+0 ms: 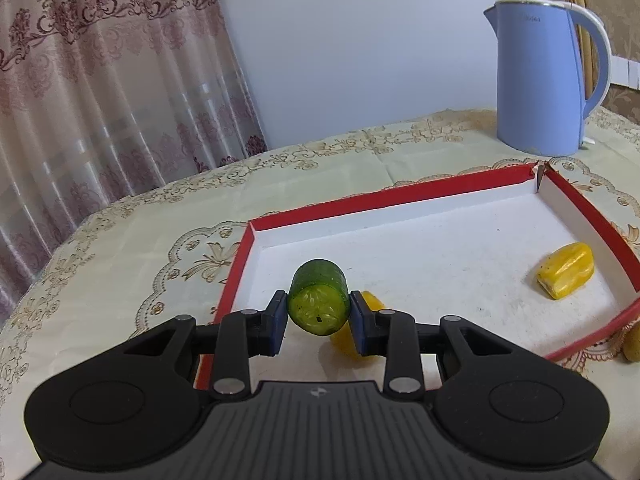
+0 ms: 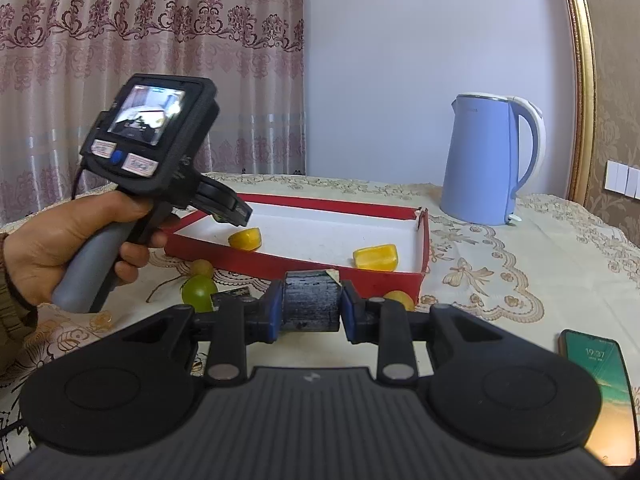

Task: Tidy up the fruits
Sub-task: 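Close the right gripper on the dark eggplant chunk while the left carries the cucumber, then lower the cucumber chunk into the red tray and open the left gripper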

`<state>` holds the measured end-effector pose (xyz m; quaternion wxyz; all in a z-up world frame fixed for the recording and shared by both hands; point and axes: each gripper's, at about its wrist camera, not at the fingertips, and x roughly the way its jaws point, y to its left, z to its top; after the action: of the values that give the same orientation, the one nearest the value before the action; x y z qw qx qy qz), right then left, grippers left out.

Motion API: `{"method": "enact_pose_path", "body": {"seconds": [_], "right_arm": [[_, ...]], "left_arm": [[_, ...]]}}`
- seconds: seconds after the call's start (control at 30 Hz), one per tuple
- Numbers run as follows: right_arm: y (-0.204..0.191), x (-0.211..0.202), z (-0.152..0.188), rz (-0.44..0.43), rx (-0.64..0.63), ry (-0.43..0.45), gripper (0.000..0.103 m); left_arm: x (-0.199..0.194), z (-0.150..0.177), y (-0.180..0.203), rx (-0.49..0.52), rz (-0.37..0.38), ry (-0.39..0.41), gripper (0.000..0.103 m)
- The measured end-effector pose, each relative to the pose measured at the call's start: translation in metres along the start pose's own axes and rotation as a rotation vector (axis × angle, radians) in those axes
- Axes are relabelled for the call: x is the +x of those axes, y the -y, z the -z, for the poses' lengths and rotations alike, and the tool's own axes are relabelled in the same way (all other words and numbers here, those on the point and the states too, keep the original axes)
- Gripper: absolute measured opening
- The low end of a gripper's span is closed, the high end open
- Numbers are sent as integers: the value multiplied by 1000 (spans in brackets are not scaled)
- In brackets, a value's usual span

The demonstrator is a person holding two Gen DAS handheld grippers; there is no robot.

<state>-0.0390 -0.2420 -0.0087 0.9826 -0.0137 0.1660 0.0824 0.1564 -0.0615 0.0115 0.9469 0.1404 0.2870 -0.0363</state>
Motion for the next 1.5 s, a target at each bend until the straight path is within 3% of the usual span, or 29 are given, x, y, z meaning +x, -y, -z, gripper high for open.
{"method": "enact_pose_path", "body": {"seconds": [0.77, 0.83, 0.9, 0.93, 1.13, 1.2, 1.3, 1.5], "right_arm": [[-5, 1, -1, -1, -9, -15, 28], [-6, 3, -1, -3, -5, -16, 28], [-6, 5, -2, -8, 0, -18, 28], [-6, 7, -1, -10, 1, -20, 28], [-10, 13, -2, -21, -7, -22, 28], [-7, 16, -6, -20, -6, -16, 28], [-1, 22, -14, -23, 3, -2, 28], [21, 50, -37, -38, 58, 6, 28]], "left_arm": [[64, -36, 9, -6, 4, -104, 32], [61, -36, 5, -1, 6, -97, 42], [54, -36, -1, -6, -2, -75, 72], [51, -36, -4, -9, -8, -56, 76], [40, -34, -24, -1, -30, 11, 79], [45, -30, -33, -9, -56, 27, 85], [60, -23, -45, -37, -98, 22, 85], [76, -14, -53, -109, -17, -49, 85]]}}
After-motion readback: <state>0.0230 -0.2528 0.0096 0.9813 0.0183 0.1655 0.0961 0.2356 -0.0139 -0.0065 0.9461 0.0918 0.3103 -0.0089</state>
